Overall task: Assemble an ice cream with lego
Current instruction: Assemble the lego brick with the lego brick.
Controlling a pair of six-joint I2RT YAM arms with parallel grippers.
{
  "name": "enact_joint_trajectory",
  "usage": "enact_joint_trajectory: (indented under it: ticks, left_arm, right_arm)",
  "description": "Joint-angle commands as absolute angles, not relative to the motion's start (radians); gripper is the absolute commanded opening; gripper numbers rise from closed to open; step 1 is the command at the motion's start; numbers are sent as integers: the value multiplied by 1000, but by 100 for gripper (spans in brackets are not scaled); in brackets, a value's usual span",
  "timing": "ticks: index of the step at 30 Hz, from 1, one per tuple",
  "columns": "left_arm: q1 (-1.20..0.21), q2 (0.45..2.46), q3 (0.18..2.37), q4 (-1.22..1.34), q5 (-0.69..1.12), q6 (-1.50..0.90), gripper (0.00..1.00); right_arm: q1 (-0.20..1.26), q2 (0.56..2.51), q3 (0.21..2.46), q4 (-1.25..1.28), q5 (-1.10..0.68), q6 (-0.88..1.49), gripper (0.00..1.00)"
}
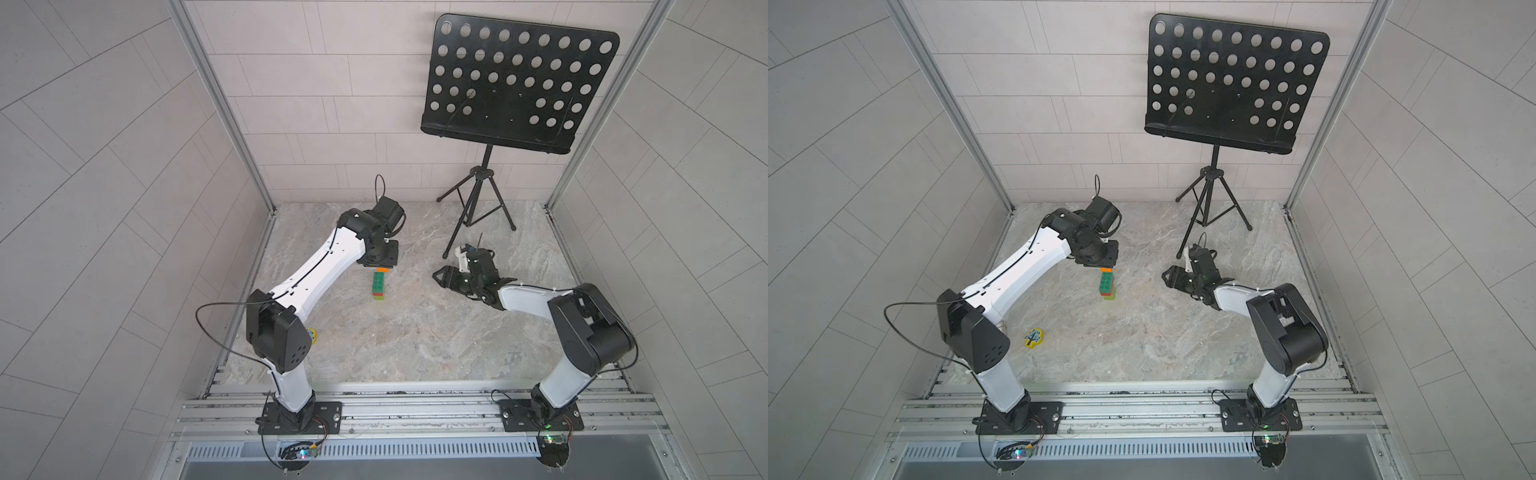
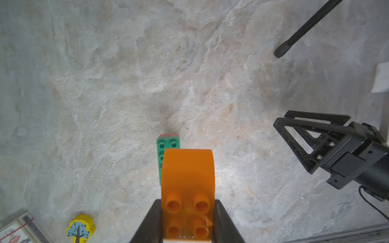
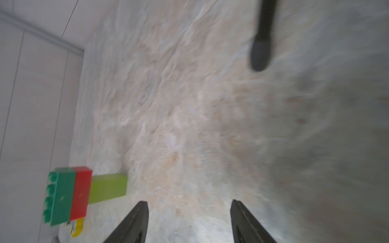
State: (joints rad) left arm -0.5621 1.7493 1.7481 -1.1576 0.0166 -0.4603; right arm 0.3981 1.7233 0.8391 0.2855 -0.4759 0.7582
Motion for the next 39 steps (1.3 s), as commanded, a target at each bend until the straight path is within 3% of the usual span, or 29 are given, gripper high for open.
enact_joint_trajectory:
  ticks: [1, 9, 39]
  left_arm:
    - [-551, 1768, 1670, -1203, -8, -436, 6]
    - [-544, 1802, 1620, -1145, -15, -467, 5]
    - [-544, 1785, 1516, -1010, -17, -449, 4]
  right_arm:
    - [451, 1815, 909, 334, -677, 724, 62]
    - [541, 1923, 1026, 223, -701, 661, 60]
    - [577, 2019, 1125, 129, -723, 614, 58]
